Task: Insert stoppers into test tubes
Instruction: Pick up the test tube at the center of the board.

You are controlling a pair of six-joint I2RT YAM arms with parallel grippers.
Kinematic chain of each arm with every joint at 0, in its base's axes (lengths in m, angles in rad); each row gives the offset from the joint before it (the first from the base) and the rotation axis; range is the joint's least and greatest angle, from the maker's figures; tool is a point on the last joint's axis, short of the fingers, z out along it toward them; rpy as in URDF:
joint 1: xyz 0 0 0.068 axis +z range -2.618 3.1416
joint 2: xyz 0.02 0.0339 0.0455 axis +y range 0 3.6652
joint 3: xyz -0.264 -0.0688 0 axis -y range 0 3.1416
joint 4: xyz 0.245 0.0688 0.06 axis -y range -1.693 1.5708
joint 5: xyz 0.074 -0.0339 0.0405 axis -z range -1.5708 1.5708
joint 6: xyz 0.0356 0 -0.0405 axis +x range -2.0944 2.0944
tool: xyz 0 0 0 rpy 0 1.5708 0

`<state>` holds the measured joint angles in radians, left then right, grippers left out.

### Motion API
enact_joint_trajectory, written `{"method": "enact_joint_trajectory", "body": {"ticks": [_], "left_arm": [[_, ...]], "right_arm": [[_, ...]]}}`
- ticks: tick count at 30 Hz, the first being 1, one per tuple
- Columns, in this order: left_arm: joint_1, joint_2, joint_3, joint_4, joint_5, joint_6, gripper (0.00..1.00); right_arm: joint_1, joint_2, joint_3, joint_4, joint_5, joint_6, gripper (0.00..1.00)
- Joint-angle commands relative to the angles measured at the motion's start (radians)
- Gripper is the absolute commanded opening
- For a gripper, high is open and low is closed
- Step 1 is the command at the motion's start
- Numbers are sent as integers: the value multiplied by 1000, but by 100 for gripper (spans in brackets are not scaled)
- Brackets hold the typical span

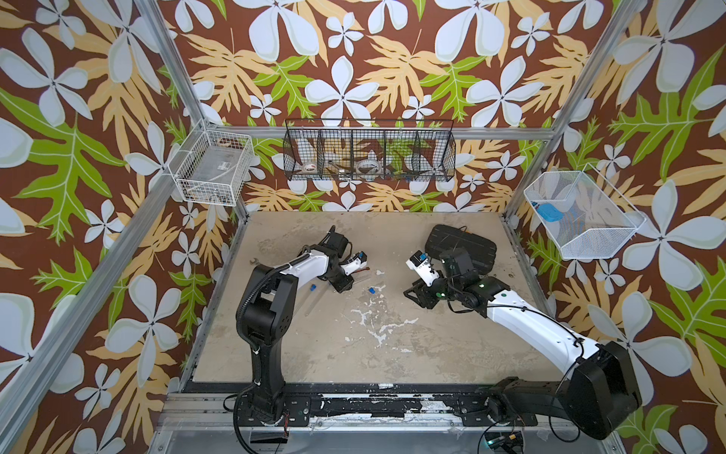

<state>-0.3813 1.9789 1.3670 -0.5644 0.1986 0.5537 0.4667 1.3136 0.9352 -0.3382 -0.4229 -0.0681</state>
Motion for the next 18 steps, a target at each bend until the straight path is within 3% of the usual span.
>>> {"method": "enact_joint_trajectory", "body": {"ticks": [1,18], "left_arm": [[-7,21,17,-26,-8,0,34],[-24,78,44,-40,-66,2,17]], "right_arm": [[1,-5,7,-13,-10,-14,50],[0,-10,4,-16,0,-8,50]]}}
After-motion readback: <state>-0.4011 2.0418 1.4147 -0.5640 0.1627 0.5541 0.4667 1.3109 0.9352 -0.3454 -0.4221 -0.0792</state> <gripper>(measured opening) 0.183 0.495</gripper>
